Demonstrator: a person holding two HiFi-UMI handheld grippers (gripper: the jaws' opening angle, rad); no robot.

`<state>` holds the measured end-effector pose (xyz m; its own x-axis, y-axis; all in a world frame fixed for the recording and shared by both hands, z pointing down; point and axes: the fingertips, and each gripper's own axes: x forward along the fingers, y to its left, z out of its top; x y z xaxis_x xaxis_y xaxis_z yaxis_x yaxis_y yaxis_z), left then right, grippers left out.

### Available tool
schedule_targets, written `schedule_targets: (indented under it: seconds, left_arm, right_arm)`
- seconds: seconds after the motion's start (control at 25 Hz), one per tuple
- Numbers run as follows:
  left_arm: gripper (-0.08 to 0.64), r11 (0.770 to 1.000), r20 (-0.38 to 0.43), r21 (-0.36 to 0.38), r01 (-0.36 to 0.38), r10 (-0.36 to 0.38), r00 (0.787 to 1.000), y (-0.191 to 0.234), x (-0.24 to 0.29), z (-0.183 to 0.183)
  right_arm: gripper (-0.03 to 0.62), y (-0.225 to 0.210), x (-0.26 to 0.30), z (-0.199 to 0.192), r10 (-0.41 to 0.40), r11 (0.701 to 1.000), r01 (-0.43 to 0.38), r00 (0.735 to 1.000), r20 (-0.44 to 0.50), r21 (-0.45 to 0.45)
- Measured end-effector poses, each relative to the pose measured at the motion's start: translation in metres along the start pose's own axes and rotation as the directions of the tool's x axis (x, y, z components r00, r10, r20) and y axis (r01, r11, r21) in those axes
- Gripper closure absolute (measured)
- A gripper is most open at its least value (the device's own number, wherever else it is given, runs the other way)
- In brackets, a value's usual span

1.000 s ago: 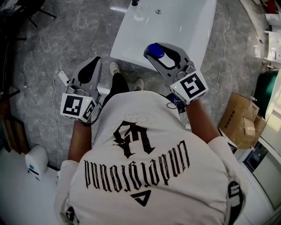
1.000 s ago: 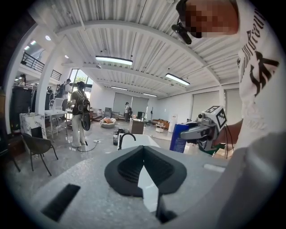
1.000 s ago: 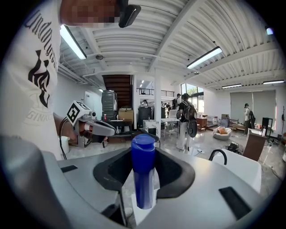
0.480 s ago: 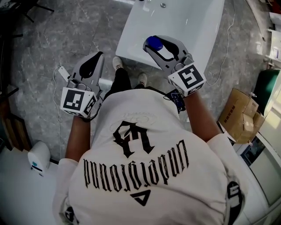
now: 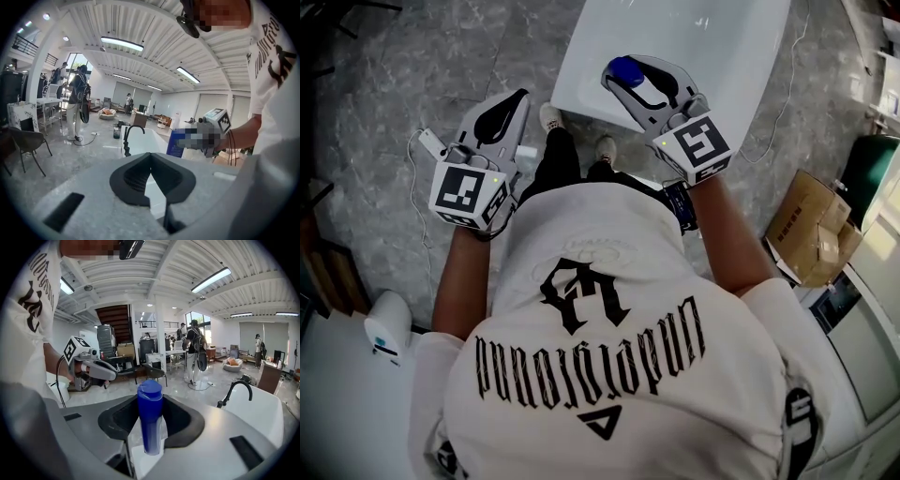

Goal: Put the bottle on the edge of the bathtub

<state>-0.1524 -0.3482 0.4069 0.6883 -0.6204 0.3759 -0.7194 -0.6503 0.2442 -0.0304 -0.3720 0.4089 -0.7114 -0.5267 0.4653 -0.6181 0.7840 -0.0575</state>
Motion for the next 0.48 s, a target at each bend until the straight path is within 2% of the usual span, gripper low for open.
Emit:
schedule_targets:
  seconds: [0.48]
  left_arm:
    - [0.546, 0.999, -0.055, -0.024, 0.047, -0.048, 0.997, 0.044, 0.040, -0.028]
  right_arm:
    - [0.436, -0.027, 0.072, -0.042, 0.010, 1.000, -0.008, 0.996, -0.088, 0.031]
